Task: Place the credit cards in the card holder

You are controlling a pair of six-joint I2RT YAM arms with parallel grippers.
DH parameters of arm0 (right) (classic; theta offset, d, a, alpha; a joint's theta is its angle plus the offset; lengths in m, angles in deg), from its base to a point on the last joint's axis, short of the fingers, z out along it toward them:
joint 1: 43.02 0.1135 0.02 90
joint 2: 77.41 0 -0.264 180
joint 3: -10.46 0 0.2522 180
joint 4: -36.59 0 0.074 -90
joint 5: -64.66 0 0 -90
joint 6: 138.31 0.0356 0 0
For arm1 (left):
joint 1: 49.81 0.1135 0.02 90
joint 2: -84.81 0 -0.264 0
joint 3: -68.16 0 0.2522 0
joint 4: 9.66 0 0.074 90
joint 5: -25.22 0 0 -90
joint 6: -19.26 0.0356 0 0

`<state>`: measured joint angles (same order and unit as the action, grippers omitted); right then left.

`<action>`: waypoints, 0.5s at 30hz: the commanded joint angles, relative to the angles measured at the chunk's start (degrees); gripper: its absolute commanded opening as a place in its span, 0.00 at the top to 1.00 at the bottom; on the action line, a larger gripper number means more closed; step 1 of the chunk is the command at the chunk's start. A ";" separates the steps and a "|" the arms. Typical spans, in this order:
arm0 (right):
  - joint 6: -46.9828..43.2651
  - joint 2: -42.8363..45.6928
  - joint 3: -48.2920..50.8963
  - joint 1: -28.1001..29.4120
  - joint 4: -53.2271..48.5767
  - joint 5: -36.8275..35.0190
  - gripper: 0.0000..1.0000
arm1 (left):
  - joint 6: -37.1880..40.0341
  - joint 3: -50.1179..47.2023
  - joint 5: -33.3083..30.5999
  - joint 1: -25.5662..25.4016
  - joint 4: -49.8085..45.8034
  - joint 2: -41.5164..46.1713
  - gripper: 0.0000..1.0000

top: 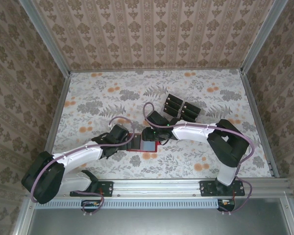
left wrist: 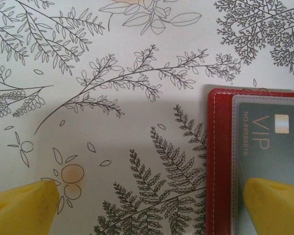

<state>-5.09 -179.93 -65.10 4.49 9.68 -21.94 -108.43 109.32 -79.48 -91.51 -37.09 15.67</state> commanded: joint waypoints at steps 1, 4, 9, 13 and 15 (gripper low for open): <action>-0.82 -2.25 -1.65 -0.14 -2.22 0.25 0.52 | -1.07 0.73 0.25 -0.72 -0.65 0.50 0.00; -0.17 -3.67 -2.09 -0.19 -2.09 0.84 0.52 | -0.98 0.88 0.24 -1.10 -0.92 0.70 0.00; 1.82 -4.69 -1.59 -0.14 1.15 3.37 0.52 | -0.82 0.41 0.25 -2.87 -0.29 1.72 0.00; 3.88 -4.84 -0.89 -0.18 3.95 5.21 0.52 | -0.98 -0.67 -0.11 -5.15 1.06 3.01 0.00; 4.93 -5.23 -0.56 -0.27 5.42 6.16 0.52 | -1.32 -1.10 -0.62 -6.32 1.47 3.55 0.00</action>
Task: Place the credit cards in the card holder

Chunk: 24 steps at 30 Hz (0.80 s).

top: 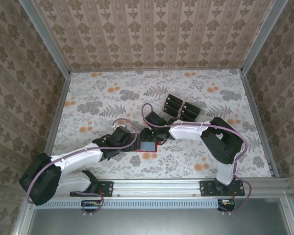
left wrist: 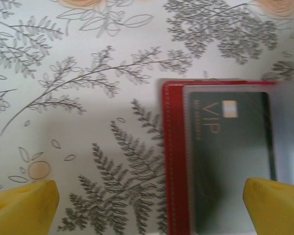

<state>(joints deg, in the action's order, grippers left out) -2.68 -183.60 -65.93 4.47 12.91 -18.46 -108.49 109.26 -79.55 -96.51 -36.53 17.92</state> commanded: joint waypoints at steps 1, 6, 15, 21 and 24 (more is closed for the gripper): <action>2.99 -1.69 0.46 -0.32 2.79 2.98 0.52 | -1.34 -1.30 -0.62 -1.83 1.16 1.53 0.00; 4.89 -2.21 1.45 -0.60 5.41 4.28 0.52 | -1.79 -2.61 -1.27 -4.15 3.27 2.85 0.00; 6.21 -2.00 2.51 -0.73 6.67 4.38 0.52 | -1.35 -4.12 -2.09 -6.83 8.20 3.44 0.00; 6.71 -2.00 2.98 -0.80 7.27 4.49 0.52 | -0.89 -4.08 -2.54 -7.91 10.89 2.52 0.00; 6.89 -2.07 3.22 -0.80 7.46 4.46 0.52 | -0.65 -3.61 -2.47 -8.29 11.73 1.15 0.00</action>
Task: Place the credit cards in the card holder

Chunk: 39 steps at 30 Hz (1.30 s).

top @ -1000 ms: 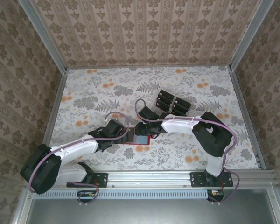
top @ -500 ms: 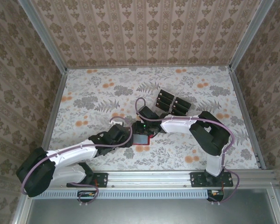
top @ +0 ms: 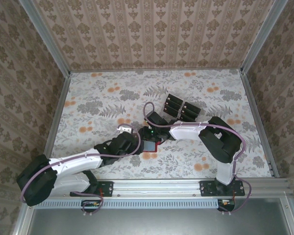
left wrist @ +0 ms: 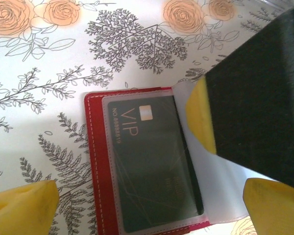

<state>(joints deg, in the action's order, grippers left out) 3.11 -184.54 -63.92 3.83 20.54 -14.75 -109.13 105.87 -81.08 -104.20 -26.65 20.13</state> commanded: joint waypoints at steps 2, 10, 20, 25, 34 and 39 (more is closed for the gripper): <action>1.20 -1.04 1.29 -0.18 -0.02 0.75 0.52 | 0.07 0.12 -0.98 -0.76 2.44 -2.32 0.00; 1.39 -0.94 1.37 -0.20 0.10 1.09 0.52 | -0.31 1.24 -4.32 -1.96 3.16 -7.75 0.00; 1.84 1.84 1.94 -0.70 0.18 0.48 0.52 | -4.68 1.24 -8.36 -2.52 0.07 -14.09 0.00; 2.69 5.50 3.82 -0.79 0.37 -1.68 0.50 | -6.13 0.50 -8.23 -2.67 0.36 -14.33 0.00; 5.18 8.23 8.31 -0.87 3.54 -3.03 0.50 | -6.21 0.31 -8.32 -2.71 0.22 -14.15 0.00; 5.25 7.66 8.47 -0.81 4.03 -2.85 0.50 | -6.25 0.31 -8.32 -2.68 0.21 -14.11 0.00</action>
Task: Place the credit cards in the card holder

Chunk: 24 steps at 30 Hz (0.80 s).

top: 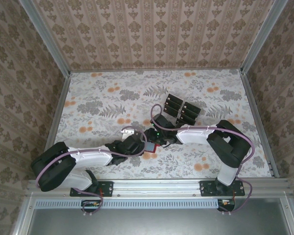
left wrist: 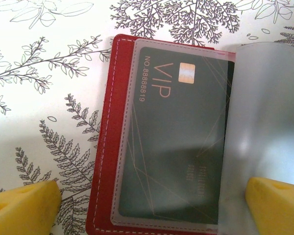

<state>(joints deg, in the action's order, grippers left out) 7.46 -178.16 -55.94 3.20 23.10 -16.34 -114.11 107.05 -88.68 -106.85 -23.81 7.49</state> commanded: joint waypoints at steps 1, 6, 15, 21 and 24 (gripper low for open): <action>0.84 0.95 0.38 -0.12 1.58 -1.13 0.50 | -1.23 -0.86 -0.71 -0.01 -2.68 -1.55 0.00; 0.38 -0.66 -0.74 -0.12 2.01 -0.64 0.50 | -1.32 -0.95 -0.71 -0.12 -2.69 -1.49 0.00; 0.22 -3.22 -1.86 -0.16 2.34 -0.63 0.50 | -1.25 -1.11 -0.77 -0.13 -2.78 -0.95 0.00; 0.54 -3.61 -0.39 -0.45 6.38 0.32 0.50 | -1.20 -1.22 -0.80 -0.14 -2.89 -0.44 0.00; 0.72 -3.33 0.30 -0.66 8.27 1.06 0.50 | -1.19 -1.22 -0.87 -0.14 -3.18 -0.04 0.00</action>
<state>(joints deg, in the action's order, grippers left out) 7.48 -180.65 -56.68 2.96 28.54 -16.19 -114.13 107.05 -88.70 -106.85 -23.83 7.58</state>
